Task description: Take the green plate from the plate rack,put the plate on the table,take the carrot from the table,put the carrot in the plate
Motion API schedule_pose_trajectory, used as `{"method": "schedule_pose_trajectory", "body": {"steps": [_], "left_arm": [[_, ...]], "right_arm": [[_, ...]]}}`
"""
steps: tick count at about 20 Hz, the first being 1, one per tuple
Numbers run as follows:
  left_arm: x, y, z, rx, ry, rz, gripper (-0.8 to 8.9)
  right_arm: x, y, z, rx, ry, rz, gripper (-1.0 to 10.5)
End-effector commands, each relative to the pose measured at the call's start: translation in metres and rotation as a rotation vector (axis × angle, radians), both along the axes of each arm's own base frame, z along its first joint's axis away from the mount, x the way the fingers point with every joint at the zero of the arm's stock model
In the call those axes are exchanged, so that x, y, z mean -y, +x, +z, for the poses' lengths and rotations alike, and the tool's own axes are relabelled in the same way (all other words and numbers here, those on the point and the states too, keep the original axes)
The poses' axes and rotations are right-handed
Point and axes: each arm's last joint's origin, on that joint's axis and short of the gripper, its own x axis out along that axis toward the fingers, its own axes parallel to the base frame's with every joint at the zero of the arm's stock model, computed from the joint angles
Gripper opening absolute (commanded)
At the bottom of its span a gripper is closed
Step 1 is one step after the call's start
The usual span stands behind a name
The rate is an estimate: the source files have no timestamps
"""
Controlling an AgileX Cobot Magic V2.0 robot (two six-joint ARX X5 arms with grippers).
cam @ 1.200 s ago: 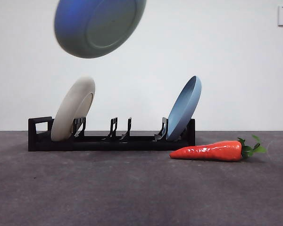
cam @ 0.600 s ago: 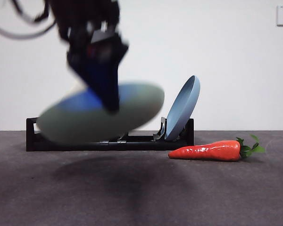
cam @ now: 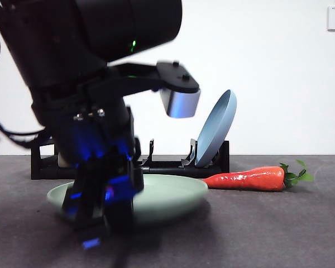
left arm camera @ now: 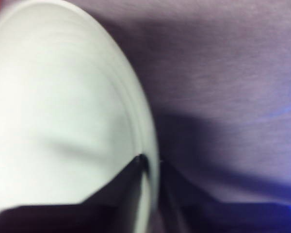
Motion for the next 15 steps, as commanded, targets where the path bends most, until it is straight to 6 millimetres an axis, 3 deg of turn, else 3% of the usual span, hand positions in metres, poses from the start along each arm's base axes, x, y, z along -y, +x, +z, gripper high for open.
{"method": "schedule_pose_trajectory", "body": {"steps": [1, 5, 8, 12, 15], "left_arm": [[-0.001, -0.004, -0.008, -0.069, -0.02, 0.027, 2.31], [-0.002, -0.003, -0.002, -0.067, -0.061, 0.073, 2.31], [0.0, -0.002, 0.017, -0.065, -0.141, 0.138, 2.83], [0.003, -0.001, 0.073, -0.071, -0.332, 0.269, 2.95], [-0.003, -0.006, 0.13, -0.115, -0.526, 0.361, 2.95]], "right_arm": [[-0.001, 0.004, 0.0, -0.004, 0.0, -0.003, 6.6], [-0.003, 0.025, -0.003, 0.039, -0.005, 0.011, 6.6], [-0.007, 0.051, -0.008, 0.107, -0.028, 0.045, 6.6], [-0.016, 0.094, -0.024, 0.187, -0.074, 0.116, 6.6], [-0.025, 0.127, -0.047, 0.221, -0.136, 0.166, 6.6]]}}
